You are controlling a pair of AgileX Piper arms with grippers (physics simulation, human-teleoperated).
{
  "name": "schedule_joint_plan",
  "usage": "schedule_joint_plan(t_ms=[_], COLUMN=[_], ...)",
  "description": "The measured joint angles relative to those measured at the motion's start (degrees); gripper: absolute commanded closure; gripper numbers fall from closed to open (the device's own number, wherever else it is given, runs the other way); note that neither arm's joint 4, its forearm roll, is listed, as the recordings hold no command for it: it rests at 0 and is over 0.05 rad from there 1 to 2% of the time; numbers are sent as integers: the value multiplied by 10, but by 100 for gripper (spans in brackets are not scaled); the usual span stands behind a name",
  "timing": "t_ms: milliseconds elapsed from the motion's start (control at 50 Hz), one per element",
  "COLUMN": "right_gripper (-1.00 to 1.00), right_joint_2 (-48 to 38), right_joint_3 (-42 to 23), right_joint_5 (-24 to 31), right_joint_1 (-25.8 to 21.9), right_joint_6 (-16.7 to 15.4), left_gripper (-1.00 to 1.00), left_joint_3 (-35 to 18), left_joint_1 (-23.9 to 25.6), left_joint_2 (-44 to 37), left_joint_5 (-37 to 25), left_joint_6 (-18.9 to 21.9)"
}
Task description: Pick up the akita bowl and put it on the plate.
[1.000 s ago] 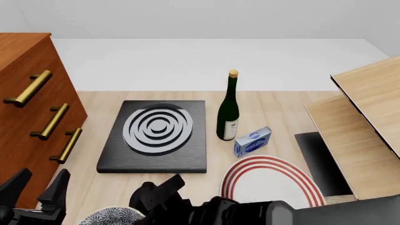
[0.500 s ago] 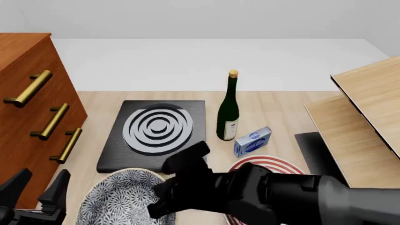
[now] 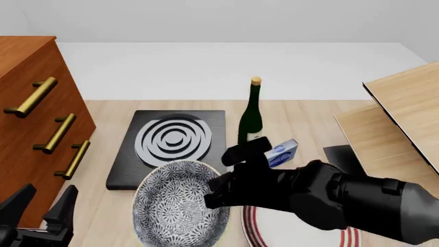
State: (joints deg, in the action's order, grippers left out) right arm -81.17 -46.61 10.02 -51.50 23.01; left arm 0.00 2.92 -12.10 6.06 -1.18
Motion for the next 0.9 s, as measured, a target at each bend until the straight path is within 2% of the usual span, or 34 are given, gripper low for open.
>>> schedule_joint_plan(t_ms=[900], right_gripper=[100], right_joint_2=[103], right_joint_3=[106], right_joint_5=[40], right_joint_1=[192], right_joint_6=[-18], left_gripper=[-100], left_joint_3=[0], left_joint_1=[2], left_joint_2=[14], left_joint_5=[-16], left_joint_6=[0])
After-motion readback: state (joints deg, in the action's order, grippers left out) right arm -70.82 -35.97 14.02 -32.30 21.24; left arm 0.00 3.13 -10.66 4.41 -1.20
